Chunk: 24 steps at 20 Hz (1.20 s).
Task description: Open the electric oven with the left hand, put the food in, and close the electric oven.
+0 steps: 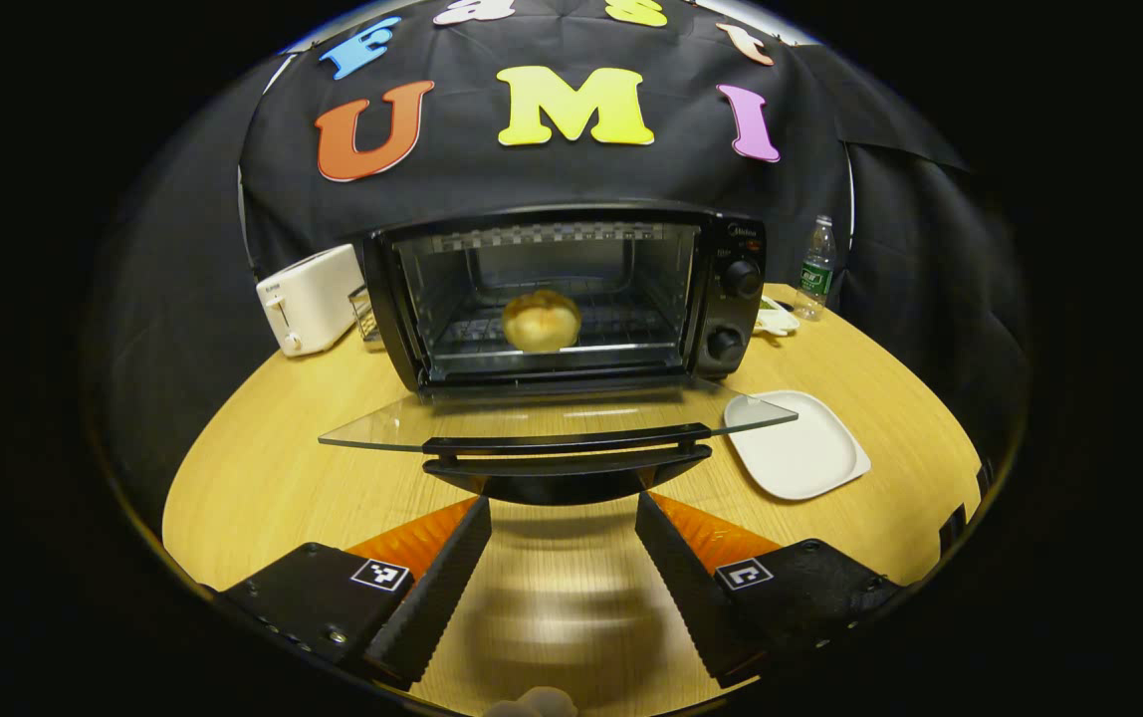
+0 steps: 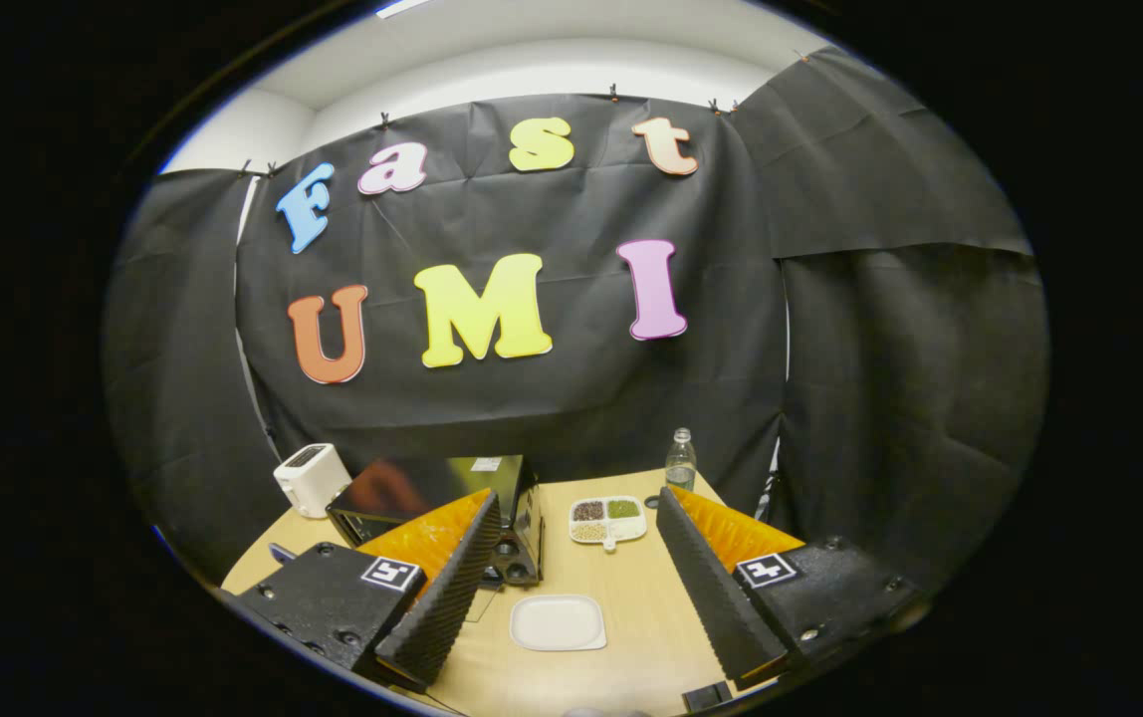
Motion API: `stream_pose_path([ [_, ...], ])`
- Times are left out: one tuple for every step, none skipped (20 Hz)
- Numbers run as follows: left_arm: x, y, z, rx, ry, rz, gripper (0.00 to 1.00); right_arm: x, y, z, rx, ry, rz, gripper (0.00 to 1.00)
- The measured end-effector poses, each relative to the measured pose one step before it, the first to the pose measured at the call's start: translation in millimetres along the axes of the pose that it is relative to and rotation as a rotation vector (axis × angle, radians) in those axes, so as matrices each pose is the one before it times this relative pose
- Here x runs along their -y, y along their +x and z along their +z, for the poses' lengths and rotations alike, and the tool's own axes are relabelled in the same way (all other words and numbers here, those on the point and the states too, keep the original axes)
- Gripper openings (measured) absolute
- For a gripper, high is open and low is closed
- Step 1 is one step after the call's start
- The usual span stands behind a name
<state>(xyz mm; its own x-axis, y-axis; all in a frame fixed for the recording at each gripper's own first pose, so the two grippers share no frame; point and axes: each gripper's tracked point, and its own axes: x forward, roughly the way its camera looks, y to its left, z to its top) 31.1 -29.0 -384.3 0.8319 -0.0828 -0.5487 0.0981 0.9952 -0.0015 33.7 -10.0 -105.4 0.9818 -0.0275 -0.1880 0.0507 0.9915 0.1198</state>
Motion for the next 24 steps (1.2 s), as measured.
stream_pose_path([
  [-0.34,-0.24,7.84,0.01005,-0.00382,0.00075,0.96,-0.4,-0.08,-0.29,0.00022,0.00182,0.00071,0.96],
  [0.3,0.72,9.18,0.01315,-0.00463,-0.00064,0.96,1.34,-0.37,0.08,-0.00038,-0.00083,-0.00147,1.0],
  [-0.24,1.44,8.19,0.01115,-0.00114,-0.00109,0.96,0.64,-0.03,-0.97,-0.00019,0.00178,-0.00026,1.0],
  [-2.71,1.82,5.24,0.00429,-0.00118,0.00399,0.96,0.89,-0.17,-0.7,-0.00292,0.0035,-0.00139,1.0],
  [0.65,2.39,6.6,0.00831,-0.00241,-0.0034,0.96,1.76,-0.23,-1.36,-0.00293,0.00488,-0.00327,1.0],
  [-1.0,1.67,7.96,0.01105,0.0024,0.00594,0.96,1.35,0.57,0.41,-0.00071,0.00444,-0.0013,1.0],
  [0.24,1.64,8.41,0.01071,0.00249,-0.00039,0.96,2.06,-0.65,-0.21,-0.00068,0.00209,-0.00546,1.0],
  [-0.27,1.6,7.94,0.01686,0.00324,0.00253,0.96,2.17,0.47,0.69,0.00192,0.00185,-0.00212,1.0],
  [-0.08,1.99,5.89,0.00636,-0.00215,-0.00141,0.96,1.51,-0.83,-0.57,-0.00121,0.00074,-0.00339,1.0],
  [0.13,1.54,7.81,0.01416,0.00775,0.00576,0.96,1.62,0.21,1.13,0.00247,0.00149,-0.00336,1.0],
  [-0.6,1.67,5.8,0.01002,0.00747,0.00198,0.96,1.19,-0.9,0.5,-0.00044,0.00214,-0.00191,0.96],
  [0.42,2.41,7.08,0.01516,0.00199,0.00122,0.96,1.77,0.18,0.89,0.00202,0.00127,-0.00341,0.96],
  [1.35,2.93,6.41,0.00653,0.00226,-0.00301,0.96,1.16,0.3,0.29,0.00079,0.00133,-0.00205,1.0],
  [-1.54,3.59,5.75,0.00944,0.00695,0.00404,0.96,1.12,0.71,-0.01,-0.0008,0.00122,-0.00232,1.0],
  [-1.97,4.12,8.53,0.02136,0.00202,0.0025,0.96,1.78,0.99,-0.98,-0.00185,0.00023,-0.00301,1.0],
  [0.77,5.26,5.04,0.00344,-0.00548,0.00078,0.96,1.07,0.1,-0.56,-0.00179,0.00378,-0.00223,1.0],
  [0.22,5.53,5.51,0.0083,-0.00066,0.0005,0.95,-0.6,0.15,0.91,0.00026,0.00392,0.00112,1.0],
  [-2.1,5.02,4.57,0.00624,0.00332,0.00612,0.96,0.61,1.26,-0.19,-0.00055,-0.00195,-0.00141,1.0],
  [-1.18,4.94,4.11,0.00636,0.00861,0.00477,0.96,1.6,0.65,-1.61,-0.0041,-0.00306,-0.00262,1.0],
  [-0.03,4.22,6.19,0.01439,0.01402,0.00284,0.96,0.1,0.0,0.35,0.00005,0.0008,0.00068,1.0],
  [-1.25,4.14,4.53,0.01029,0.00396,0.00227,0.96,-0.01,-0.08,-0.07,0.00003,-0.00048,-0.00174,0.96],
  [2.03,3.73,2.6,0.00639,0.00065,-0.00209,0.96,1.53,-0.41,0.65,-0.00056,-0.00156,-0.00295,1.0],
  [-1.47,4.81,2.82,0.0052,-0.00129,0.00452,0.95,0.84,0.75,-0.86,-0.00092,0.00096,-0.00265,1.0],
  [0.1,4.87,0.59,-0.0022,-0.00628,0.00012,0.95,0.6,0.4,-0.18,-0.00371,0.00274,-0.00097,0.96],
])
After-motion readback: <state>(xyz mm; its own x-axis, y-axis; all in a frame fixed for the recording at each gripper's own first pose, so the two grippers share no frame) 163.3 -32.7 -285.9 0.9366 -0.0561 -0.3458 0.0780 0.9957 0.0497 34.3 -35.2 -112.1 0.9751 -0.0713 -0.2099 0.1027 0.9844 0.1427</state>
